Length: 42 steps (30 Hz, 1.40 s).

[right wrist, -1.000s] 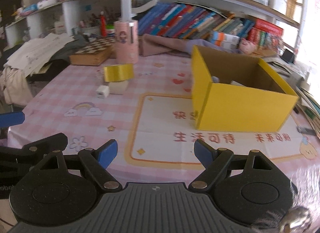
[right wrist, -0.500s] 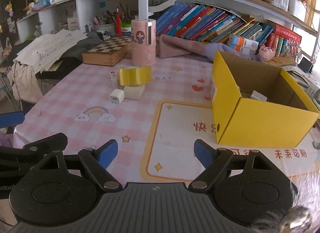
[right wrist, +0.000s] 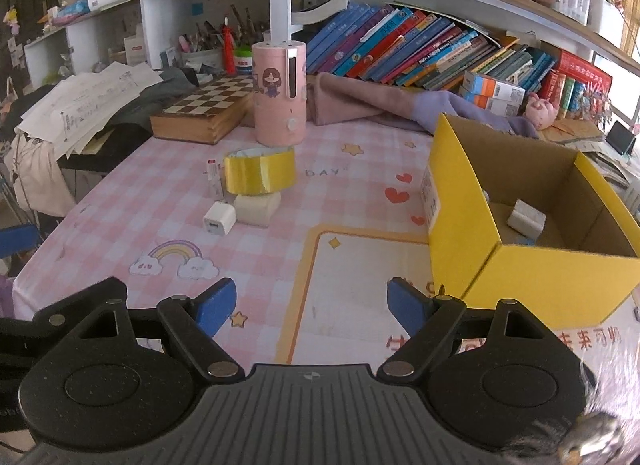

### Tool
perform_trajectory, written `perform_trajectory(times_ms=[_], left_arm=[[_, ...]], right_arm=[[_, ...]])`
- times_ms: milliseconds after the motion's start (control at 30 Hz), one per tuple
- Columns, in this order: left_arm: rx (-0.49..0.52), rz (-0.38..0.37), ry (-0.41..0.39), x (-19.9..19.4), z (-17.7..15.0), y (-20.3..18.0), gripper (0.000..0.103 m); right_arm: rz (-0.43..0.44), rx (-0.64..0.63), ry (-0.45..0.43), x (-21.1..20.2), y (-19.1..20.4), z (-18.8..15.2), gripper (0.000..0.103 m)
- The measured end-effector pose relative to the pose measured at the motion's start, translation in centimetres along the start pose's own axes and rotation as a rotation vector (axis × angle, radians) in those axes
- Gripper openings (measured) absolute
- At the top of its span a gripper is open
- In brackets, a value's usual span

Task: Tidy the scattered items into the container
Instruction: 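Move both tools toward the yellow tape roll and white charger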

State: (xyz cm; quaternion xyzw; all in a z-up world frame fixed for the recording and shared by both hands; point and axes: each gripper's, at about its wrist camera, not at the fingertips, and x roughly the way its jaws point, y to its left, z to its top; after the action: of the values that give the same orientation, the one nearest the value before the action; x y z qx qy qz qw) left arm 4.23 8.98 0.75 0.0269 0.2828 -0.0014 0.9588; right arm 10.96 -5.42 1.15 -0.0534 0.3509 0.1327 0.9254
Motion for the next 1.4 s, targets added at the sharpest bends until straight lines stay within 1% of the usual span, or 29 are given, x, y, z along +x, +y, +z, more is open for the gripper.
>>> perform_trajectory(times_ms=[367, 500, 700, 800, 967, 1133, 1400], left_arm=[[0.015, 0.024, 0.012, 2.1, 0.9, 0.1, 0.097], [0.024, 0.006, 0.012, 2.8, 0.9, 0.1, 0.097], [0.024, 0.014, 0.027, 4.5, 1.5, 0.2, 0.097], [0.010, 0.024, 0.034, 5.7, 1.9, 0.2, 0.097], [-0.029, 0.038, 0.023, 7.2, 2.8, 0.2, 0.097], [-0.010, 0.041, 0.021, 8.3, 3.0, -0.1, 0.097], [-0.014, 0.028, 0.042, 10.7, 3.5, -0.4, 0.097]], right_arm=[[0.021, -0.031, 0.014, 2.5, 0.1, 2.4, 0.082], [0.042, -0.044, 0.022, 3.6, 0.4, 3.3, 0.082], [0.068, -0.059, 0.029, 5.5, 0.5, 4.7, 0.082], [0.072, -0.056, 0.042, 6.7, 0.2, 5.2, 0.081], [0.067, -0.079, 0.063, 8.3, -0.3, 6.0, 0.081], [0.060, -0.056, 0.056, 9.4, -1.3, 7.0, 0.081], [0.058, -0.030, 0.063, 11.3, -2.2, 7.8, 0.081]])
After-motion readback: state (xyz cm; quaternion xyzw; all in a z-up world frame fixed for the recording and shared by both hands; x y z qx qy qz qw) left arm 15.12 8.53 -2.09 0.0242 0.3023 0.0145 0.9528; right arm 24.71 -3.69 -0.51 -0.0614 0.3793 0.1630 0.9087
